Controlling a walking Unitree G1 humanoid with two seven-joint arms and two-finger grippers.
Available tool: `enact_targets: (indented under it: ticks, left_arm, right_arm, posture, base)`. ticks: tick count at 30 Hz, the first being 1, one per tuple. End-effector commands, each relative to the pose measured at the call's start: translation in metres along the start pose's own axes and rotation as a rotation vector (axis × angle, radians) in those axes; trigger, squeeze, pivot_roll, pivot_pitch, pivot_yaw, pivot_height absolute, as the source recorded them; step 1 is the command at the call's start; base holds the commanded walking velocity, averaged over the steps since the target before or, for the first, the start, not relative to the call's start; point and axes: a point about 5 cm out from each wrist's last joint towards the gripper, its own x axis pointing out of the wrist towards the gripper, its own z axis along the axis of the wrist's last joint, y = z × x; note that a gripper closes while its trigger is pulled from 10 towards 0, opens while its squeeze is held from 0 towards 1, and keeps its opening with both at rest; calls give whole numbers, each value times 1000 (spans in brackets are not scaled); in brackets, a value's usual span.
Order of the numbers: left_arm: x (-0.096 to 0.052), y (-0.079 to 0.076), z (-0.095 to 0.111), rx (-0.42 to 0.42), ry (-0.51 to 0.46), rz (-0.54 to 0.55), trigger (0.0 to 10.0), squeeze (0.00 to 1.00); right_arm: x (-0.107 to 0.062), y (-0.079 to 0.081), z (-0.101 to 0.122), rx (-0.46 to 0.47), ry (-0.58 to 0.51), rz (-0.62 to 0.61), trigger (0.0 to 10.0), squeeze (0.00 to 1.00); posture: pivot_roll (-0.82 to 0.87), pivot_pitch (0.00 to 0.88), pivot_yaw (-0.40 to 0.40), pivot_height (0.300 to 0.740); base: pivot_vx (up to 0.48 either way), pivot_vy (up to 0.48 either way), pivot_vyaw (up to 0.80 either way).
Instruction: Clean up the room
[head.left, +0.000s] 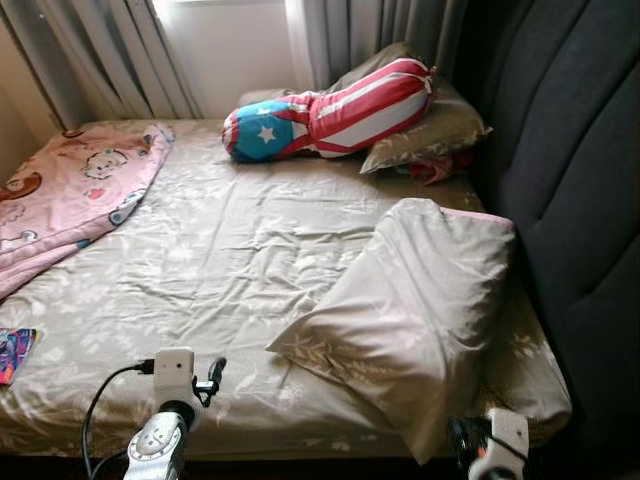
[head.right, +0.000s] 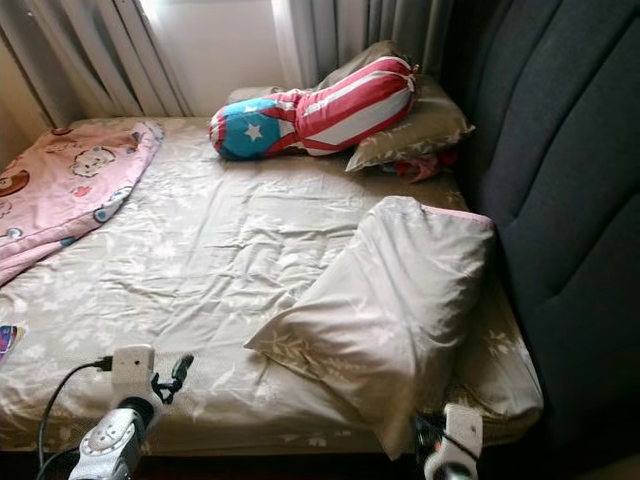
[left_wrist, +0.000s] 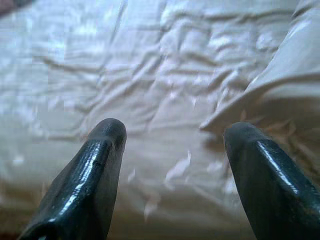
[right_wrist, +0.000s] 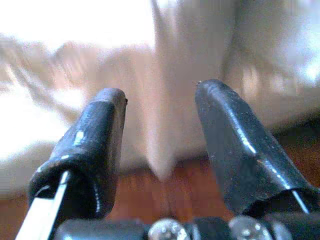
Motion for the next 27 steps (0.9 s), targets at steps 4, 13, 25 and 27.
enact_targets:
  ticks: [4, 13, 25, 27]
  left_arm:
    - [-4, 7, 6, 7, -59, 2, 10000, 0]
    - [-3, -12, 13, 10, -118, -50, 10000, 0]
    - [-5, -16, 30, -13, -196, -45, 10000, 0]
    - [-6, -17, 30, -14, -200, -47, 10000, 0]
  right_arm:
    - [8, 6, 28, 9, -164, -5, 10000, 0]
    - [-1, -6, 32, -13, -233, -29, 10000, 0]
    - [-14, 0, 38, -7, -335, -20, 10000, 0]
    - [-15, -1, 39, -5, -341, -21, 10000, 0]
  posture:
    - [-41, 0, 36, 740]
    - [-74, 0, 23, 740]
    - [-85, 0, 41, 740]
    - [-89, 0, 41, 740]
  base:
    - [0, 0, 0]
    - [0, 0, 0]
    - [0, 0, 0]
    - [0, 0, 0]
